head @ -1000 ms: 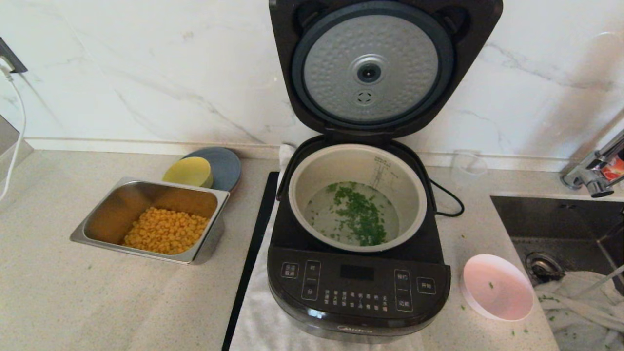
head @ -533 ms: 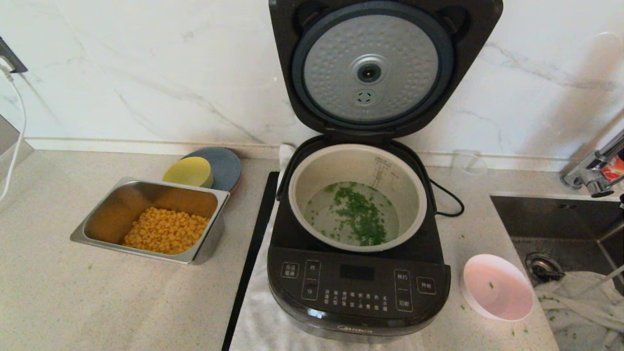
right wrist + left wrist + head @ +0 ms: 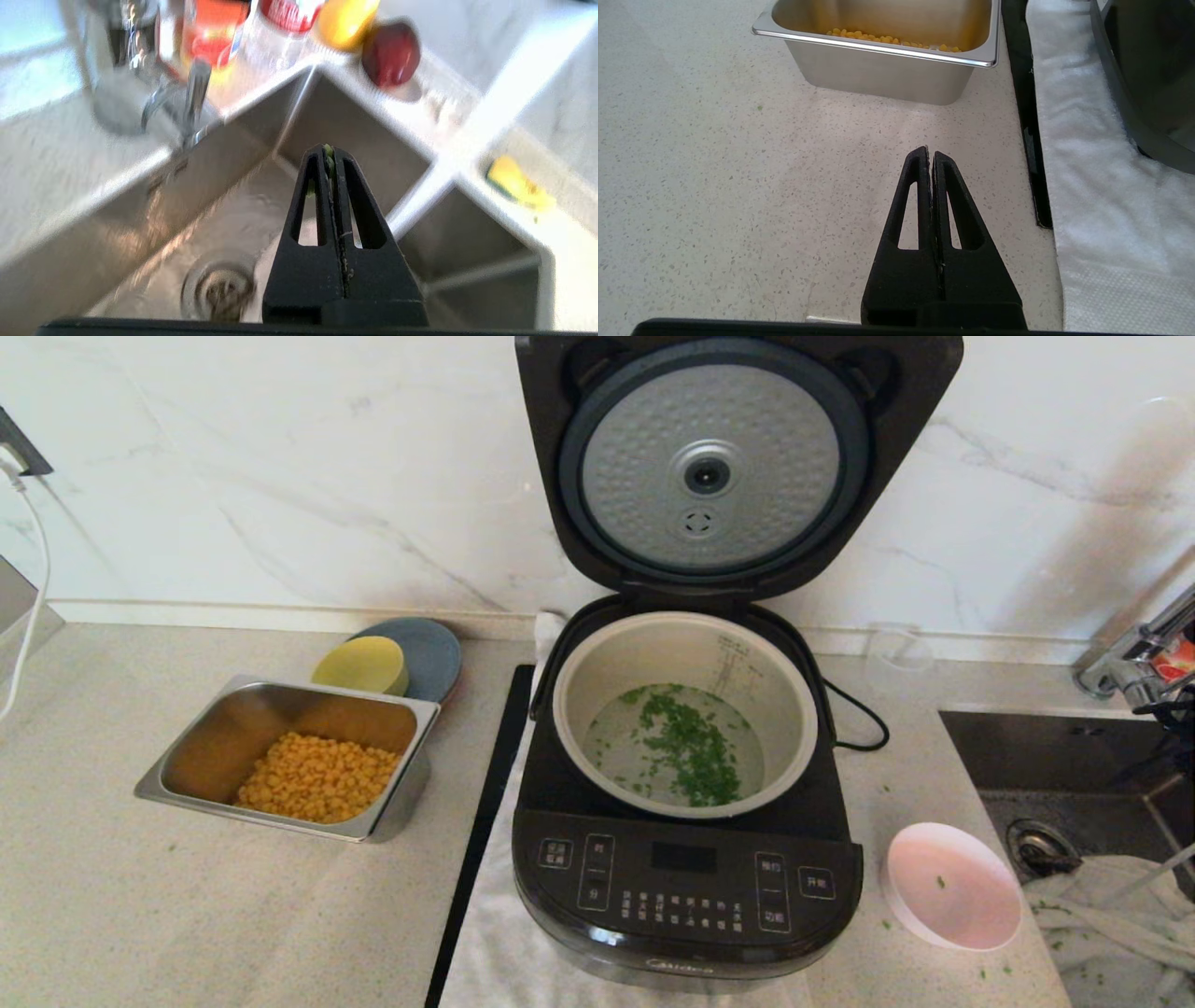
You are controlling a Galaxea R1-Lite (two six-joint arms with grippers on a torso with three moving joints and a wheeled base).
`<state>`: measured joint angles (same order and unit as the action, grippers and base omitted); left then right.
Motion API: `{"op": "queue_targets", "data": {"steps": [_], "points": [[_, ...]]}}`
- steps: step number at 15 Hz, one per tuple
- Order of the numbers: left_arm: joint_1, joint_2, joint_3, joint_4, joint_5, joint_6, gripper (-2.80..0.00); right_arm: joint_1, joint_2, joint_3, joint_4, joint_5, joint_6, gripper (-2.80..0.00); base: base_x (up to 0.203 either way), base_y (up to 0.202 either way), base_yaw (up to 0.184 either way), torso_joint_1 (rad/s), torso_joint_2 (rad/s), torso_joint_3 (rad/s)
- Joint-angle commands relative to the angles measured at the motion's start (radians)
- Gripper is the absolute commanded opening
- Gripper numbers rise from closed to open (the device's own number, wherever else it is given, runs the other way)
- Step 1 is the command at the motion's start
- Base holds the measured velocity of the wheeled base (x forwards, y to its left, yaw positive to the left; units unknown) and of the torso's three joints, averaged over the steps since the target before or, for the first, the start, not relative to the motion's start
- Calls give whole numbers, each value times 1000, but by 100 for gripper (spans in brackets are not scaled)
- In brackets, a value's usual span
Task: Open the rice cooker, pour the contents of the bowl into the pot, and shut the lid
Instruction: Turn off the tap
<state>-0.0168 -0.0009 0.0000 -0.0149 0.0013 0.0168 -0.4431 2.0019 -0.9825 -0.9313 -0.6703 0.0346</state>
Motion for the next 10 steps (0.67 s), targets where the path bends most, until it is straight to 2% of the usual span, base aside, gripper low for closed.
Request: {"op": "queue_targets", "data": {"steps": [1, 4, 10], "points": [[0, -1, 8, 0, 0, 0, -280, 0, 91, -37, -80, -21, -37, -280, 0, 0, 0, 0, 0, 0], [0, -1, 8, 0, 0, 0, -280, 4, 136, -77, -148, -26, -91, -280, 0, 0, 0, 0, 0, 0], [0, -1, 8, 0, 0, 0, -280, 48, 222, -145, -207, -77, -110, -280, 0, 0, 0, 0, 0, 0]]}}
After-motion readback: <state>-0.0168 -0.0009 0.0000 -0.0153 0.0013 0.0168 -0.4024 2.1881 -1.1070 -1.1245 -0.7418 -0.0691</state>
